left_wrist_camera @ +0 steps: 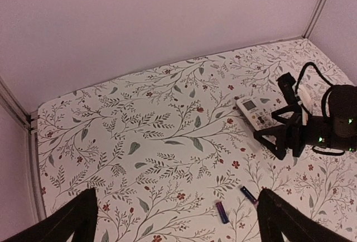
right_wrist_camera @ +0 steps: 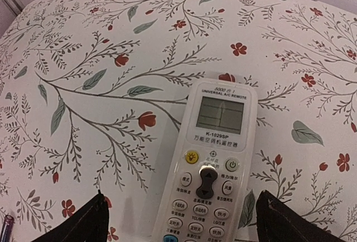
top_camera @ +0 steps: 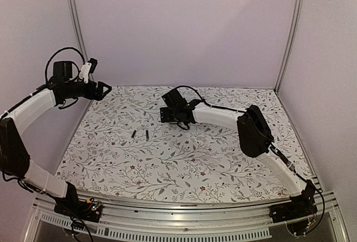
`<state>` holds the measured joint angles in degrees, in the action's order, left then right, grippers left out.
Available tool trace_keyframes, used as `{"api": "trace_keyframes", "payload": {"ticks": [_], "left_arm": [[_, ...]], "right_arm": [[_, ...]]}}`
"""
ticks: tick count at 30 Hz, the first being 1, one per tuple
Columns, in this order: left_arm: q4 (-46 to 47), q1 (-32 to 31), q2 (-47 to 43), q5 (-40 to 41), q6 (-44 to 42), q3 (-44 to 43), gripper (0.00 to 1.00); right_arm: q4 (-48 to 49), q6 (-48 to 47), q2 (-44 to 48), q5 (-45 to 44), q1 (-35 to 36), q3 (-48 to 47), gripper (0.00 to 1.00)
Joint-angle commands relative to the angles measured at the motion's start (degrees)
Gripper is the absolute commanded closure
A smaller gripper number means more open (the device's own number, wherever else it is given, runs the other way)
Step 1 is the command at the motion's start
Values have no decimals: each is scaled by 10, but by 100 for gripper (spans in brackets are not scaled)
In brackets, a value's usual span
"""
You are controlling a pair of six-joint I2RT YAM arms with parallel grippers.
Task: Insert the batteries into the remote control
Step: Pick up the remote control from the center of the board.
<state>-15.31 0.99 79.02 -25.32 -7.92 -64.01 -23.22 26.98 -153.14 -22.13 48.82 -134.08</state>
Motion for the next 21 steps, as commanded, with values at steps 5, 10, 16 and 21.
{"api": "trace_keyframes", "payload": {"ticks": [5,10,16,21], "left_arm": [[-32,-6,5,-37,4,-23,0],[-39,-6,5,-43,-1,-24,0],[-45,-7,3,-43,-5,-24,0],[-74,-22,3,-34,-55,-24,0]], "right_arm": [[-49,-2,-43,-41,1,-13,11],[-43,-12,-45,-42,-7,-13,22],[-25,-27,-41,-13,-14,-6,36],[32,-37,1,43,-15,64,59]]}}
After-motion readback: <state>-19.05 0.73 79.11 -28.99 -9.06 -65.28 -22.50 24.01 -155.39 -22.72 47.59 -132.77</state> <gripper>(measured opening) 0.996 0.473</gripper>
